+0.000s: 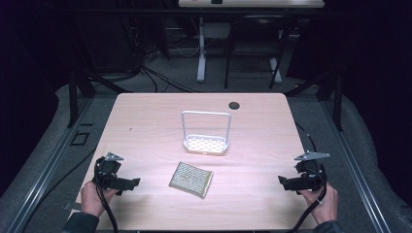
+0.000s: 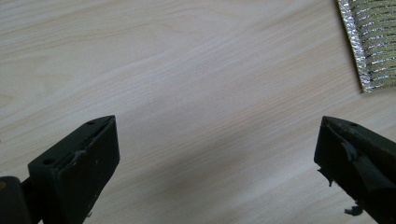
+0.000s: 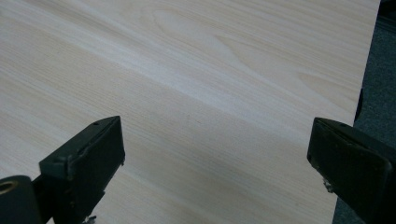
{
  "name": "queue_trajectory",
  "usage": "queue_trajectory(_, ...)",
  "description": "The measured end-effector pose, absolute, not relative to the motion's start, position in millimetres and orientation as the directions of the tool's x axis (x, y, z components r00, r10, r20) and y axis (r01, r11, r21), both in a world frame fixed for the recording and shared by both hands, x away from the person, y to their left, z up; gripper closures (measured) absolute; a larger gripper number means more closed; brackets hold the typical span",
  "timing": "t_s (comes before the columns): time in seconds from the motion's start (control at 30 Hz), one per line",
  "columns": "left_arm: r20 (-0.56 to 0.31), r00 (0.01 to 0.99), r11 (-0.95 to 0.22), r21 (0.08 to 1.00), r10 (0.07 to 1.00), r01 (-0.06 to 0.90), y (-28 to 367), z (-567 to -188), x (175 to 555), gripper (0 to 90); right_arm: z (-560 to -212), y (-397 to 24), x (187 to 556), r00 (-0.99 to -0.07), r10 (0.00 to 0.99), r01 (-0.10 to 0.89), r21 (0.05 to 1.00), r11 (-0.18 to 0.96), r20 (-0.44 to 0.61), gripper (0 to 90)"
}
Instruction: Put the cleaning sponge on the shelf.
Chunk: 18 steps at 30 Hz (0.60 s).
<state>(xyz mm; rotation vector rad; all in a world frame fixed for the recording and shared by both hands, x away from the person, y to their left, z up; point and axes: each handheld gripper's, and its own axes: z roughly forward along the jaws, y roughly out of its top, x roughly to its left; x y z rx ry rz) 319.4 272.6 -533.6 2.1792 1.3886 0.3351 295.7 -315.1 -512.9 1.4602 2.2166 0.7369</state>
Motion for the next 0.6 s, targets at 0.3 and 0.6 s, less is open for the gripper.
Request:
queue_trajectory(0.3,-0.094,0.465,-0.337,0.567,0.88,0.752,262.2,-528.9,317.2,0.2,-515.0,-314.1,297.7,-0.398,0.917,0.722,0.61,0.327,-0.02,4.0)
queue_trajectory(0.6,-0.096,0.509,-0.37,0.577,0.855,0.729,243.4,-526.6,316.9,0.0,-514.8,-312.6,298.4,-0.405,0.914,0.72,0.613,0.326,-0.011,4.0)
